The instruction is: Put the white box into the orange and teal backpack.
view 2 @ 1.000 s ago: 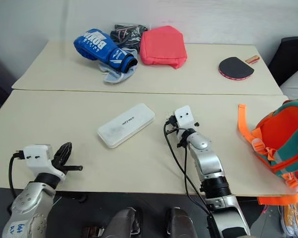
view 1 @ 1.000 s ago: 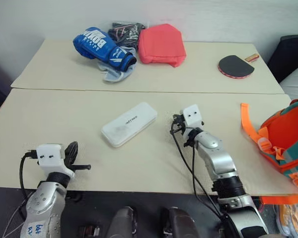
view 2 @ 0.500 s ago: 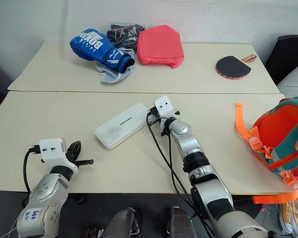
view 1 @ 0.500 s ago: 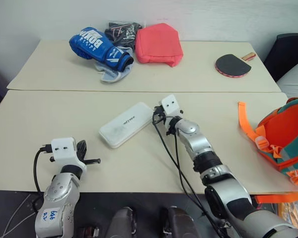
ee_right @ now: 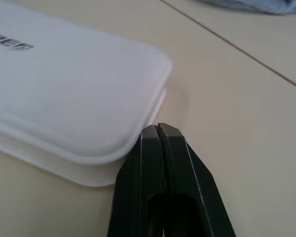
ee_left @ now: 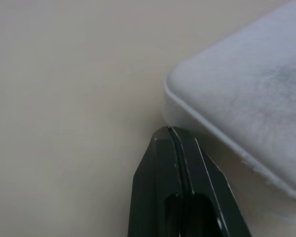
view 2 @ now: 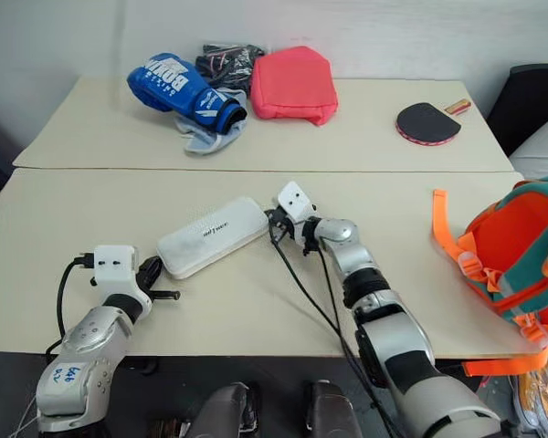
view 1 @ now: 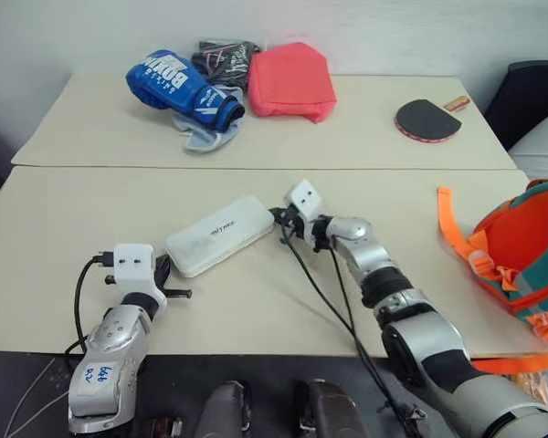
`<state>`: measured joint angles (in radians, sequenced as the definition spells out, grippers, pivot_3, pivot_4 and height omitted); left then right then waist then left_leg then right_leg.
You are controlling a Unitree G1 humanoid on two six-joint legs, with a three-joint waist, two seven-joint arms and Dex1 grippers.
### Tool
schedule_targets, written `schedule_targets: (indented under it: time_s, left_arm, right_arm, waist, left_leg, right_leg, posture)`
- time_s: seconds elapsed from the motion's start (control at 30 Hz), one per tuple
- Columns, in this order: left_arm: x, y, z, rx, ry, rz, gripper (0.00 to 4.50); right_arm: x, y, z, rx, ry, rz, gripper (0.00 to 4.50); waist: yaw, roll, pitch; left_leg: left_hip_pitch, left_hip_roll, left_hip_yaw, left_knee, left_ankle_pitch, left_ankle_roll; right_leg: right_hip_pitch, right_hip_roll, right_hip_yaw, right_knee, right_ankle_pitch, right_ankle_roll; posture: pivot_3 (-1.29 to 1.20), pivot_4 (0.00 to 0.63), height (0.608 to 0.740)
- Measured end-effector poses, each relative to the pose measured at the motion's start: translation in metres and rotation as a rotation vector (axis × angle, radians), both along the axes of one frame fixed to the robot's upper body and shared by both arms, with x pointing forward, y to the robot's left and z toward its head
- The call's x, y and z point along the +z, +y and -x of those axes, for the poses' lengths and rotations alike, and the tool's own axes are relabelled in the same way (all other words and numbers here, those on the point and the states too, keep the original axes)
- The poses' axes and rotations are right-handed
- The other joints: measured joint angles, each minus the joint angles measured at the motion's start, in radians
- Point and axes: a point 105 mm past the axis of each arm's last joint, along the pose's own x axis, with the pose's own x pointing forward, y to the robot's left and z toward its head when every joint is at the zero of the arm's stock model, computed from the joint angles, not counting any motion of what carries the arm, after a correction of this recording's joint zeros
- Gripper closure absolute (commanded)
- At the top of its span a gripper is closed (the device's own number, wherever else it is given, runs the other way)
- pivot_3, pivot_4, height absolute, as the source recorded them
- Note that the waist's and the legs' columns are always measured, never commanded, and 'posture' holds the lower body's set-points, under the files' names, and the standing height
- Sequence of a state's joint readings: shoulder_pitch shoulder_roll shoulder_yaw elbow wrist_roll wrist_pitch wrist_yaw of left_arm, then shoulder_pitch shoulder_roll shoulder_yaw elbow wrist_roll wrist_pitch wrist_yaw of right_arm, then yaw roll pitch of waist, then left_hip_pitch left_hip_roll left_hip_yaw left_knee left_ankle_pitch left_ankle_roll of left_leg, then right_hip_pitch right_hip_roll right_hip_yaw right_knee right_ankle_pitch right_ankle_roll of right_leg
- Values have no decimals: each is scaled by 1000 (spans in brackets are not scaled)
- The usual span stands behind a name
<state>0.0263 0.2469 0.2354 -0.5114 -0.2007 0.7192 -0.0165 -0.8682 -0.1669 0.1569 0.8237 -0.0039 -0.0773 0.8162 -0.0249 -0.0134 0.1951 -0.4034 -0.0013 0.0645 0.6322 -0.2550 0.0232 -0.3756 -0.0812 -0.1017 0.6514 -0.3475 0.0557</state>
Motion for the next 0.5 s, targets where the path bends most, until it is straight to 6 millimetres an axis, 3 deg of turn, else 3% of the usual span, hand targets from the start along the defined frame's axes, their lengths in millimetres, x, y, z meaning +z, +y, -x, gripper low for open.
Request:
schedule_targets:
  time_s: [0.2, 0.5]
  left_arm:
    - [0, 0, 2, -72, 7, -42, 4500]
    - [-1, -19, 8, -308, 30, -122, 4500]
  right_arm:
    - [-11, -15, 34, 147, 50, 66, 4466]
    - [-18, -51, 80, 197, 111, 170, 4466]
  waist:
    - [0, 0, 0]
    - [7, 0, 0]
  left_leg:
    - [1, 0, 0, 0, 0, -1]
    - [1, 0, 0, -1, -1, 0]
  right_leg:
    - [0, 0, 0, -3, 0, 0]
    - [1, -1, 0, -7, 0, 0]
  posture:
    - [0, 150, 740]
    - [0, 150, 740]
